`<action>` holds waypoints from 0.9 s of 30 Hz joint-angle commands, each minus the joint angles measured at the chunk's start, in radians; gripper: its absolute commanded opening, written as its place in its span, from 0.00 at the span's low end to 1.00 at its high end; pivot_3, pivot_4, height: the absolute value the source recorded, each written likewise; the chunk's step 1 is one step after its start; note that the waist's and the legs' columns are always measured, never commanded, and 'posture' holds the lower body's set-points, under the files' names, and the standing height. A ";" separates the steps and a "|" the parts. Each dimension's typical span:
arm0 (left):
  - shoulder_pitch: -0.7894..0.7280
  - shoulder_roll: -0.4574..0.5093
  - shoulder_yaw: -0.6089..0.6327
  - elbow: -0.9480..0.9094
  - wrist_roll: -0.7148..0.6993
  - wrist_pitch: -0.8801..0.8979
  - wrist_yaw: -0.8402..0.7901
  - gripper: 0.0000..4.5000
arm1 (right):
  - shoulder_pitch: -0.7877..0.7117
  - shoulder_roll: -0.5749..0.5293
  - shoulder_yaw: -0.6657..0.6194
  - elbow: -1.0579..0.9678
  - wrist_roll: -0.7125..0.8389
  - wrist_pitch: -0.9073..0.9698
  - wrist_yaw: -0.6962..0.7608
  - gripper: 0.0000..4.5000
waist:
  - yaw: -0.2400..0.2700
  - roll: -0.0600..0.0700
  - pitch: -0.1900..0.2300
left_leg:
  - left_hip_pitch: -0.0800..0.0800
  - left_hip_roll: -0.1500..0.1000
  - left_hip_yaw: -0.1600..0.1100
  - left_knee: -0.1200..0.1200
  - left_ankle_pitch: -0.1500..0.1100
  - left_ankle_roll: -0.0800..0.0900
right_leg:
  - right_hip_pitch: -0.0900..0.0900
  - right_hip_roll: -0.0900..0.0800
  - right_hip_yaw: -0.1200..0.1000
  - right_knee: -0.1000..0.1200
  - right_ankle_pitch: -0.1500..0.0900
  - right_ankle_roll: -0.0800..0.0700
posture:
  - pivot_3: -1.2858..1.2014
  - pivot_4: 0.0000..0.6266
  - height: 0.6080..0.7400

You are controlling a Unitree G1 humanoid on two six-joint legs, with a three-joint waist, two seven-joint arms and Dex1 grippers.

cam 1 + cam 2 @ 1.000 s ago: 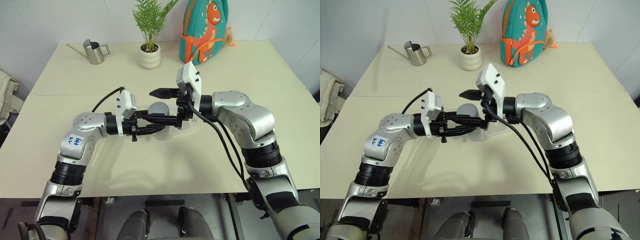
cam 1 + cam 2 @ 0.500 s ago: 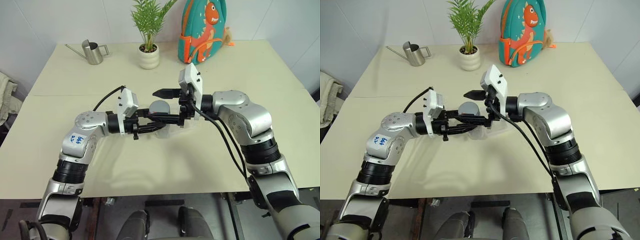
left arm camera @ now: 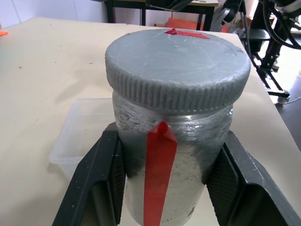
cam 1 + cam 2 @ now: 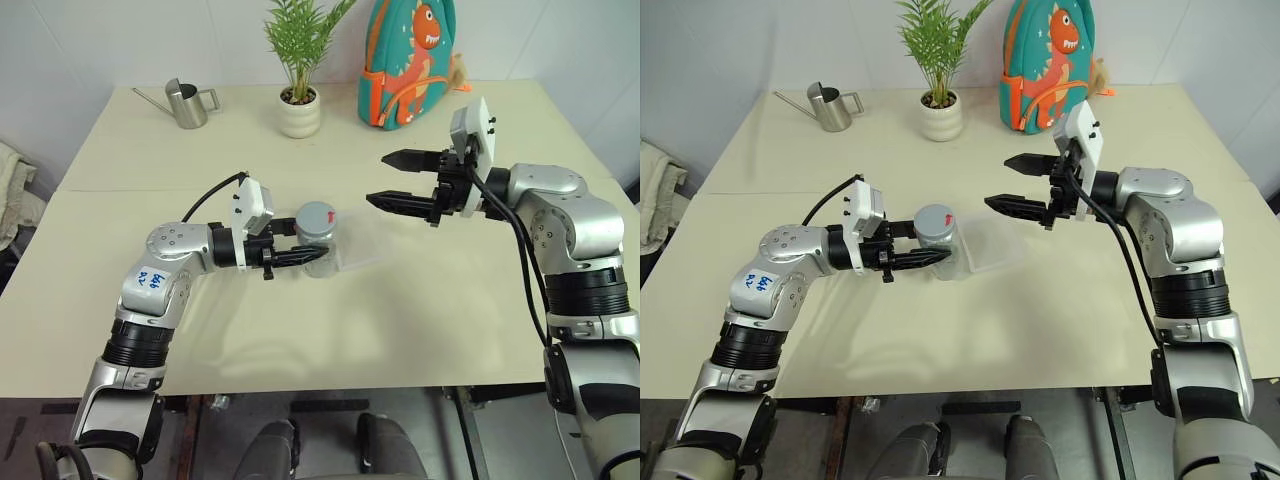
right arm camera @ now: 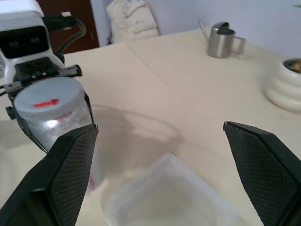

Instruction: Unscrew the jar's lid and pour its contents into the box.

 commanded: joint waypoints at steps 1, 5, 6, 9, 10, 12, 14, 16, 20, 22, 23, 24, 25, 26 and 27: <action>-0.004 0.009 0.014 -0.042 -0.014 -0.012 -0.005 0.43 | -0.014 -0.010 -0.052 -0.041 0.019 -0.021 0.003 1.00 | -0.001 0.000 0.000 | 0.000 0.000 0.000 0.000 0.000 0.000 | 0.000 0.000 0.000 0.000 0.000 0.000 | 0.52 0.24 1.00; -0.008 0.009 0.011 -0.038 -0.012 -0.011 -0.007 0.43 | -0.020 0.032 -0.044 -0.169 0.092 0.051 0.001 1.00 | -0.002 0.000 0.000 | 0.000 0.001 0.000 -0.001 0.000 0.000 | -0.001 0.001 0.000 0.000 0.000 0.000 | 0.52 0.24 1.00; -0.009 0.008 0.010 -0.037 -0.012 -0.010 -0.007 0.43 | -0.018 0.047 -0.037 -0.200 0.108 0.069 -0.007 1.00 | -0.001 0.000 0.000 | 0.000 0.001 0.000 -0.001 0.000 0.000 | -0.001 0.001 0.000 0.000 0.000 0.000 | 0.52 0.24 1.00; -0.016 0.006 0.006 -0.029 -0.010 -0.010 -0.009 0.43 | -0.002 0.102 0.012 -0.295 0.108 0.105 -0.059 1.00 | 0.001 0.000 0.000 | 0.000 0.001 0.000 0.000 0.000 0.000 | 0.000 0.000 0.000 0.000 0.000 0.000 | 0.52 0.24 1.00; -0.021 0.004 0.005 -0.023 -0.008 -0.012 -0.010 0.43 | 0.010 0.120 0.048 -0.326 0.083 0.100 -0.075 1.00 | 0.002 0.000 0.000 | 0.000 0.000 0.000 0.000 0.000 0.000 | 0.000 0.000 0.000 0.000 0.000 0.000 | 0.52 0.24 1.00; -0.030 0.001 0.002 -0.014 -0.005 -0.014 -0.011 0.43 | 0.028 0.143 0.096 -0.361 0.051 0.095 -0.099 1.00 | 0.002 0.000 0.000 | 0.000 0.000 0.000 0.001 0.000 0.000 | 0.000 0.000 0.000 0.000 0.000 0.000 | 0.52 0.24 1.00; -0.037 -0.002 0.000 -0.008 -0.004 -0.015 -0.013 0.43 | 0.038 0.161 0.126 -0.373 0.038 0.103 -0.120 1.00 | 0.002 0.000 0.000 | 0.000 0.000 0.000 0.001 0.000 0.000 | 0.000 0.000 0.000 0.001 0.000 0.000 | 0.52 0.24 1.00; -0.041 -0.006 0.001 -0.005 -0.006 -0.017 -0.013 0.43 | 0.044 0.181 0.150 -0.363 0.012 0.090 -0.143 1.00 | 0.003 0.000 0.000 | 0.000 0.000 -0.001 0.001 0.000 0.000 | 0.000 0.000 0.000 0.001 0.000 0.000 | 0.52 0.24 1.00; -0.042 -0.008 0.005 -0.007 -0.011 -0.014 -0.017 0.43 | 0.045 0.219 0.149 -0.348 0.018 0.089 -0.162 1.00 | 0.001 0.000 0.000 | 0.000 0.000 -0.001 0.001 0.000 0.000 | 0.000 0.000 0.000 0.001 0.000 0.000 | 0.52 0.24 1.00; -0.042 -0.008 0.005 -0.007 -0.009 -0.014 -0.018 0.43 | 0.036 0.231 0.145 -0.327 0.010 0.078 -0.169 1.00 | 0.001 0.000 0.000 | 0.000 0.000 -0.001 0.001 0.000 0.000 | 0.000 0.000 0.000 0.001 0.000 0.000 | 0.52 0.24 1.00; -0.042 -0.008 0.005 -0.007 -0.008 -0.014 -0.018 0.43 | 0.030 0.236 0.141 -0.316 0.005 0.074 -0.172 1.00 | 0.000 0.000 0.000 | 0.000 0.000 -0.001 0.001 0.000 0.000 | 0.000 0.000 0.000 0.001 0.000 0.000 | 0.52 0.24 1.00; -0.041 -0.008 0.006 -0.008 -0.008 -0.015 -0.019 0.43 | 0.021 0.239 0.132 -0.297 0.005 0.070 -0.175 1.00 | -0.001 0.000 0.000 | 0.000 0.000 -0.001 0.001 0.000 0.000 | 0.000 0.000 0.000 0.002 0.000 0.000 | 0.52 0.24 1.00; -0.040 -0.008 0.006 -0.009 -0.008 -0.015 -0.019 0.43 | 0.014 0.241 0.126 -0.285 0.005 0.068 -0.176 1.00 | -0.002 0.000 0.000 | 0.000 0.000 -0.001 0.001 0.000 0.000 | 0.000 0.000 0.000 0.002 0.000 0.000 | 0.52 0.24 1.00; -0.039 -0.008 0.005 -0.009 -0.007 -0.016 -0.018 0.43 | 0.010 0.239 0.122 -0.272 0.002 0.062 -0.174 1.00 | -0.001 0.000 0.000 | 0.000 0.000 0.000 0.001 0.000 0.000 | 0.000 0.000 0.000 0.002 0.000 0.000 | 0.52 0.24 1.00; -0.037 -0.008 0.007 -0.010 -0.006 -0.017 -0.015 0.43 | 0.006 0.235 0.119 -0.260 -0.001 0.055 -0.172 1.00 | -0.001 0.000 0.000 | 0.000 0.000 -0.001 0.001 0.000 0.000 | 0.000 0.000 0.000 0.002 0.000 0.000 | 0.52 0.24 1.00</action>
